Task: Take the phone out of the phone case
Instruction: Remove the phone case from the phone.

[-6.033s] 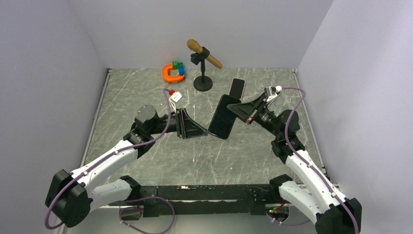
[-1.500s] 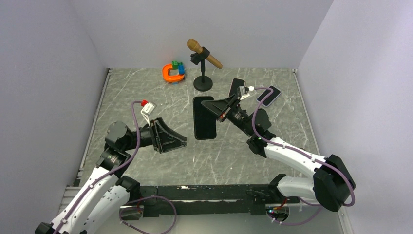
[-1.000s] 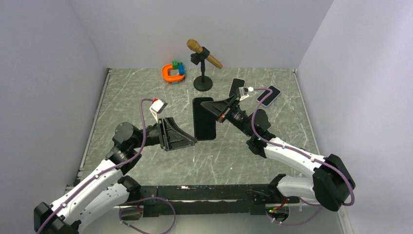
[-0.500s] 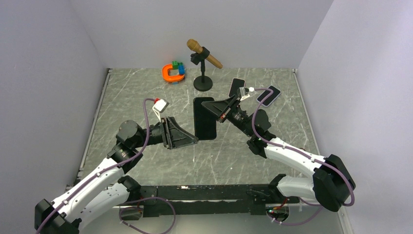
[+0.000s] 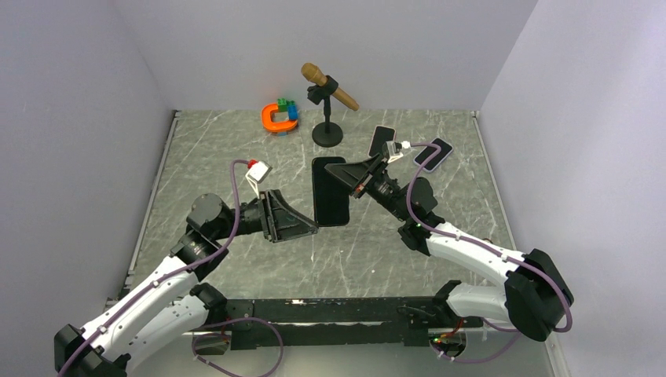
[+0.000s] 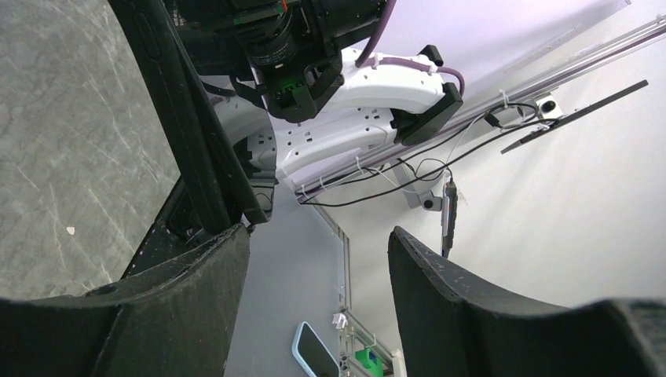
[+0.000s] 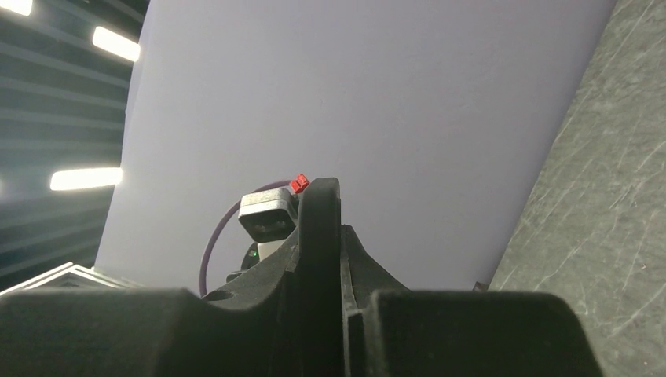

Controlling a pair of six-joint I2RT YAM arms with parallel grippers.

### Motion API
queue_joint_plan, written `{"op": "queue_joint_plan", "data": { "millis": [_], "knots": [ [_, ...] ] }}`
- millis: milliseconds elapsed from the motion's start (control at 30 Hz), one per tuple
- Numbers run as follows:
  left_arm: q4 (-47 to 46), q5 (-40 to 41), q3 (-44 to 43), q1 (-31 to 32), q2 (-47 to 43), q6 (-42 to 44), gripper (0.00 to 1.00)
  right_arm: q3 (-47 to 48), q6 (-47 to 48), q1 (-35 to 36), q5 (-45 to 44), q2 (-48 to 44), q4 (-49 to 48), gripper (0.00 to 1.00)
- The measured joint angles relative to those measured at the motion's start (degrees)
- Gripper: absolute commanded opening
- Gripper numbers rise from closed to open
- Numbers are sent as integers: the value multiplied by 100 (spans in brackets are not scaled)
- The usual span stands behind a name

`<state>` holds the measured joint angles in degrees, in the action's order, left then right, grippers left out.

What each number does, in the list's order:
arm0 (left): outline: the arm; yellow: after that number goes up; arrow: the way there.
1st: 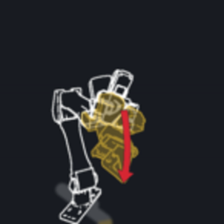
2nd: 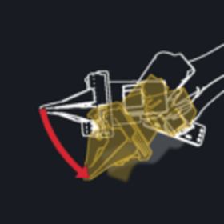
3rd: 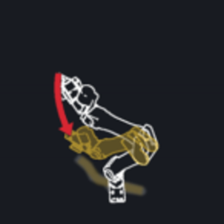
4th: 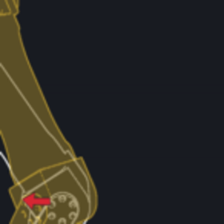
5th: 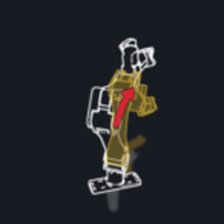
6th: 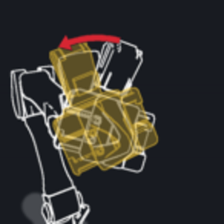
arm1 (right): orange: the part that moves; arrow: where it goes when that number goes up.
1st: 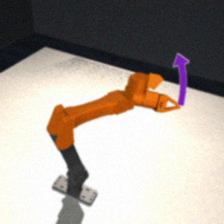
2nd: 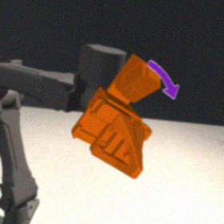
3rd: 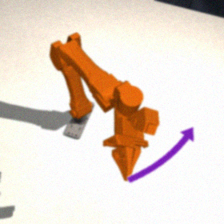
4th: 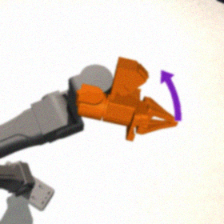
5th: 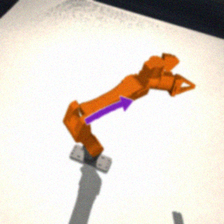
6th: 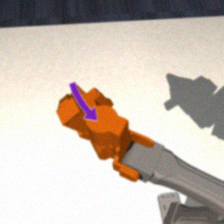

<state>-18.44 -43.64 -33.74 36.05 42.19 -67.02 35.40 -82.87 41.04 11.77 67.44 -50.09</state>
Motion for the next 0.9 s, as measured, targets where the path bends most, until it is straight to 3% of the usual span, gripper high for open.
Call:
{"op": "queue_joint_plan", "data": {
  "millis": [267,433,633,867,900],
  "knots": [
    [79,42,-39,4,79,26,69,0,9,48,-33,37,-20,0],
    [304,149,-337,13,385,44,61,0,59,136,-90,83,-7,0],
    [280,140,-533,15,916,-28,41,81,358,149,-57,48,223,0],
    [-238,-79,-573,-59,1556,-463,0,566,1154,151,22,-37,1008,0],
    [-367,-140,-575,-68,1580,-511,0,579,1198,151,15,-72,1049,8]
  ]
}}
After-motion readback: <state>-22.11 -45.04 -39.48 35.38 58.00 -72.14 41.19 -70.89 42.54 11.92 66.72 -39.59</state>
